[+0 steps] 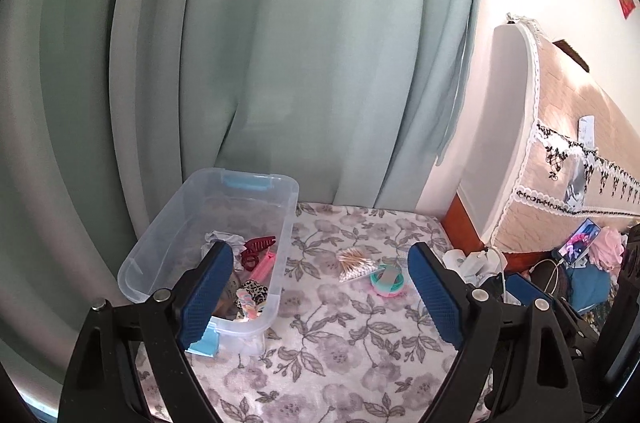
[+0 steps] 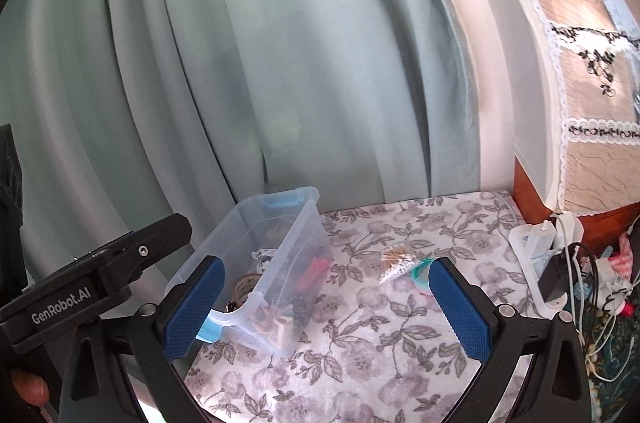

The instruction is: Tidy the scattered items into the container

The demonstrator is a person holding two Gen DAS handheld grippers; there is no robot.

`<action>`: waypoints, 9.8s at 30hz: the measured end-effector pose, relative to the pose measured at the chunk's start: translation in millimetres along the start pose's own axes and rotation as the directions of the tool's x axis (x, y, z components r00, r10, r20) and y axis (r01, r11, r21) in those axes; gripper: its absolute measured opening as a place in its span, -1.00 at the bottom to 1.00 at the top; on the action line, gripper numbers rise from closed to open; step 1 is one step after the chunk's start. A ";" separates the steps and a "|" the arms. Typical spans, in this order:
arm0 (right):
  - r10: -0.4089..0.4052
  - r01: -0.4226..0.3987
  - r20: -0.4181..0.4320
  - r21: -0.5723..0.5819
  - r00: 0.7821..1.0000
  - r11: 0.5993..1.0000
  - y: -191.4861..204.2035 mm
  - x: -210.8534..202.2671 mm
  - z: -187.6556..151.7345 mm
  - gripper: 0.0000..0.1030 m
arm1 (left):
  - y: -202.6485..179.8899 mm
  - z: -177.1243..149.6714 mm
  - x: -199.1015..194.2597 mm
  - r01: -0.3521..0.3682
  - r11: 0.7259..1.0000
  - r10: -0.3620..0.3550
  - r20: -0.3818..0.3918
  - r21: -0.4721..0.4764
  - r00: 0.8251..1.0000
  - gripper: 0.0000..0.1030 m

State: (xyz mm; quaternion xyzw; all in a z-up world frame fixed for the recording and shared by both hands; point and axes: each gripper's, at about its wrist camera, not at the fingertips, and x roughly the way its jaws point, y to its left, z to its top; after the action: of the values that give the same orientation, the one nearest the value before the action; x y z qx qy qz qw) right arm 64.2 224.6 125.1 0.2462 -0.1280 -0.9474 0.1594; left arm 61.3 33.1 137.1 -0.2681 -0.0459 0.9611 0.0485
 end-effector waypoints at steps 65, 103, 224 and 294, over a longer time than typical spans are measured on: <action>-0.153 0.196 -0.386 0.075 0.910 0.978 -138.9 163.5 -83.9 1.00 | -42.1 -69.2 252.7 0.123 0.991 -0.135 -0.372 -0.056 0.918 1.00; -0.132 0.131 -0.365 -0.025 0.922 0.991 -154.1 279.0 -80.5 0.47 | -25.0 -72.2 394.6 0.086 0.986 -0.144 -0.485 -0.140 0.863 0.28; 0.076 -0.136 -0.245 -0.237 0.967 0.962 129.5 155.3 -16.3 0.42 | 211.7 -21.5 102.8 0.058 0.837 -0.153 -0.130 -0.544 0.980 -0.12; -0.065 0.041 -0.256 -0.101 0.965 0.994 58.1 98.4 -24.7 0.78 | 128.6 -10.1 54.9 -0.083 0.979 0.058 -0.137 -0.184 0.989 0.88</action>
State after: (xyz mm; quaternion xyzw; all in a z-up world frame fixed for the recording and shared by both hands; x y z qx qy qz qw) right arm 9.2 131.3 81.0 0.3632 -0.0545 -0.9161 0.1607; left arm 10.9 -87.3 85.8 -0.3352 -0.1240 0.9339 -0.0083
